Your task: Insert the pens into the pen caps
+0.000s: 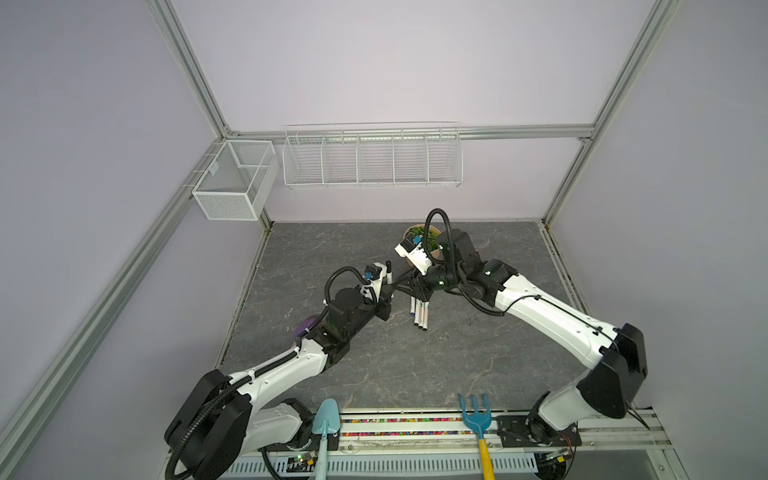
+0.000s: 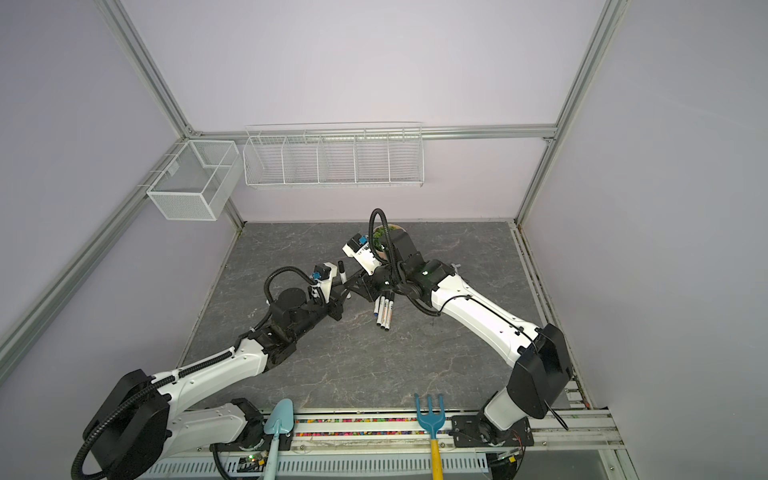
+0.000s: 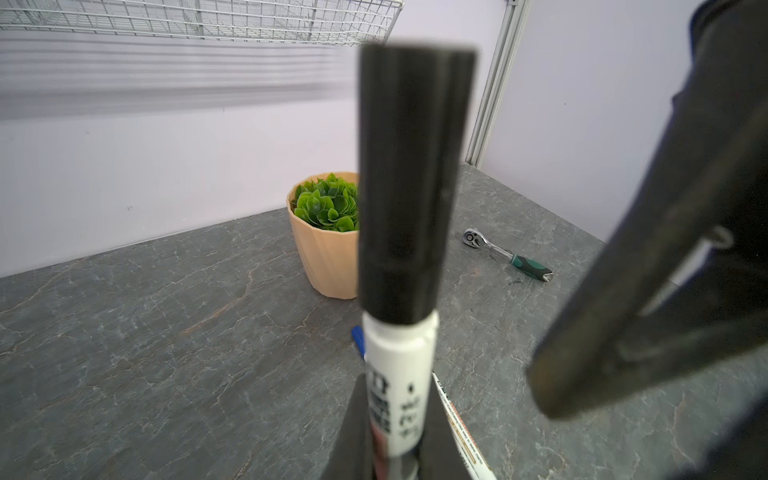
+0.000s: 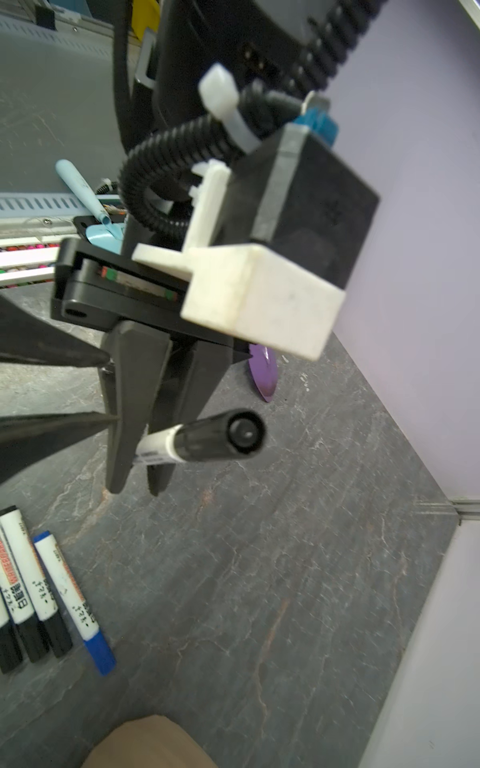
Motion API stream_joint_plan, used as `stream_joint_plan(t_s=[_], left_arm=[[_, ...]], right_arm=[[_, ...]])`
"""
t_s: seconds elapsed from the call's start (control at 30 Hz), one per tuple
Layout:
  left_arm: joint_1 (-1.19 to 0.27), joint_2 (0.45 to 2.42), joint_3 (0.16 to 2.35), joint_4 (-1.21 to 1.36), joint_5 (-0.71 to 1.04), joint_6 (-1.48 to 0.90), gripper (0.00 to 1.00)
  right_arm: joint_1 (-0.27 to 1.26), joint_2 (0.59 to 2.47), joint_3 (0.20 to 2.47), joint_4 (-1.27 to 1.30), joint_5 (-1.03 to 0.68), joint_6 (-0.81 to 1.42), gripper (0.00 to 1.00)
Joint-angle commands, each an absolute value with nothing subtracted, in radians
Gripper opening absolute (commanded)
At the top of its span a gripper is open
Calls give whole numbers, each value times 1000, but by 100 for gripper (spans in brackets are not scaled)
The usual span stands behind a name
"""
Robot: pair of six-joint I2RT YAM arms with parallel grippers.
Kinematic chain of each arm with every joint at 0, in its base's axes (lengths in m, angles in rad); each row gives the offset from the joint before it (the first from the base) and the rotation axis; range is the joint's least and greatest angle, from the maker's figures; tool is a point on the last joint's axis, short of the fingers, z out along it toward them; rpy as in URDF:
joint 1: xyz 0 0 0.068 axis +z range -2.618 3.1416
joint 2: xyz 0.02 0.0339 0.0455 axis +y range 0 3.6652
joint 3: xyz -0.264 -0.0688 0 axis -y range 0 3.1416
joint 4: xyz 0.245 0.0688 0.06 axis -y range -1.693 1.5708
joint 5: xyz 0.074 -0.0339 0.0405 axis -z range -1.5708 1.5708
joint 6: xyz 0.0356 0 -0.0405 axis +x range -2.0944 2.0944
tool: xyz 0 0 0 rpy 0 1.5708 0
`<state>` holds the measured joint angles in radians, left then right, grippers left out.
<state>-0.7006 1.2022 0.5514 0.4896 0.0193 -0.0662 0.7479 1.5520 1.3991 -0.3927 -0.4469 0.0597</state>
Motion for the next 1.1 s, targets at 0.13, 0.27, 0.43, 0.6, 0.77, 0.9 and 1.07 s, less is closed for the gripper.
stream_joint_plan(t_s=[0.13, 0.27, 0.43, 0.6, 0.77, 0.9, 1.07], left_arm=[[-699, 1207, 554, 503, 27, -48, 0], [-701, 1214, 563, 483, 48, -42, 0], [-703, 1218, 563, 478, 67, -56, 0], [-707, 1212, 558, 477, 67, -64, 0], [-709, 1206, 560, 473, 67, -64, 0], [-710, 1202, 563, 475, 74, -66, 0], [-710, 1201, 566, 478, 78, -72, 0]], right_arm=[[720, 1510, 1426, -423, -457, 66, 26], [687, 1505, 1456, -392, -457, 89, 30], [686, 1548, 1524, -354, -485, 112, 35], [691, 1595, 1544, -294, -531, 160, 38], [710, 1638, 1566, -299, -529, 163, 38], [712, 1659, 1571, -310, -506, 158, 38], [716, 1676, 1573, -327, -491, 153, 37]])
